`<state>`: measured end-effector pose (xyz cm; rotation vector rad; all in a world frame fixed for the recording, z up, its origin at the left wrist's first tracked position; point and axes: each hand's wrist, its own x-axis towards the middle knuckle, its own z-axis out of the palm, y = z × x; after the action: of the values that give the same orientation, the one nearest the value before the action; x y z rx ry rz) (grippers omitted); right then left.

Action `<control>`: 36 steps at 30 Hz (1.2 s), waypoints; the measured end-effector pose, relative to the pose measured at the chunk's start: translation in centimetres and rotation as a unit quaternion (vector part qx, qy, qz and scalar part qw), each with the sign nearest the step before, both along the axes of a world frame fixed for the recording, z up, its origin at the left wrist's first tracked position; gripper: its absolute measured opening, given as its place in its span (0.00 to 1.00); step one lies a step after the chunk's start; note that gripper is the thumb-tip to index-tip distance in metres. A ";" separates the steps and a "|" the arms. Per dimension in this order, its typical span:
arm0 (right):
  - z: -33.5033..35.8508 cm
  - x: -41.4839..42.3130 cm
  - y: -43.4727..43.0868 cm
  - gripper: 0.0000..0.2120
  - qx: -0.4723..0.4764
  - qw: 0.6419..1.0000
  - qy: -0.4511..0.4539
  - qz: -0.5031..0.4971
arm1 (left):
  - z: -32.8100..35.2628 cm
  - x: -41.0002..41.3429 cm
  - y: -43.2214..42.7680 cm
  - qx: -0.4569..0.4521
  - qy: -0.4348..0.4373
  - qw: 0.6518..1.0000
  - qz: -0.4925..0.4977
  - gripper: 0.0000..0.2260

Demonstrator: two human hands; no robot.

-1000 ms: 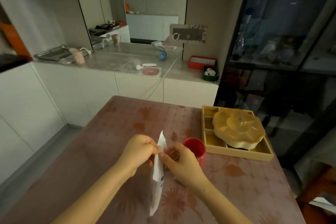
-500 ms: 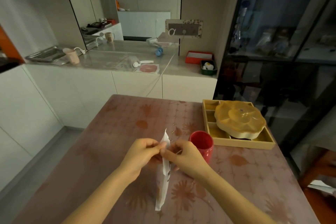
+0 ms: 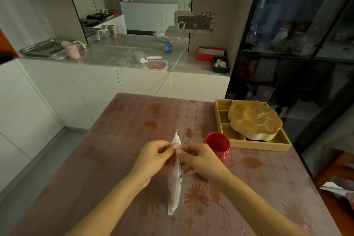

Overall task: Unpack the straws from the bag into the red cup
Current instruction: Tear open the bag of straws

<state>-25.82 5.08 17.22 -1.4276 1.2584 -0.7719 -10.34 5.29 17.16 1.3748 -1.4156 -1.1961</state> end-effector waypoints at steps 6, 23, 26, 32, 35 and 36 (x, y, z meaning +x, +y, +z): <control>0.1 -0.1 -0.1 0.10 -0.006 0.999 0.052 0.001 | 0.5 -0.2 0.0 0.008 -0.037 0.999 -0.022 0.14; 1.6 0.2 0.8 0.07 -0.025 0.986 0.162 0.031 | 1.9 -0.3 1.2 -0.003 -0.196 0.976 -0.095 0.10; 1.7 0.3 0.9 0.08 -0.044 0.980 0.191 0.032 | 2.2 -0.5 1.5 -0.016 -0.202 0.973 -0.110 0.09; 1.8 -0.1 1.1 0.08 -0.048 0.976 0.210 0.036 | 2.2 -1.1 1.9 -0.026 -0.230 0.967 -0.107 0.10; 1.6 -0.1 1.4 0.07 -0.067 0.974 0.215 0.030 | 2.4 -1.2 2.1 -0.034 -0.238 0.963 -0.118 0.10; 1.6 -0.1 1.6 0.07 -0.074 0.972 0.221 0.027 | 2.4 -1.3 2.2 -0.038 -0.244 0.961 -0.122 0.11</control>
<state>-25.88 6.65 18.85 -1.8168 1.5126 -0.5329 -11.59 7.45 19.60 1.5401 -2.0028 -0.9720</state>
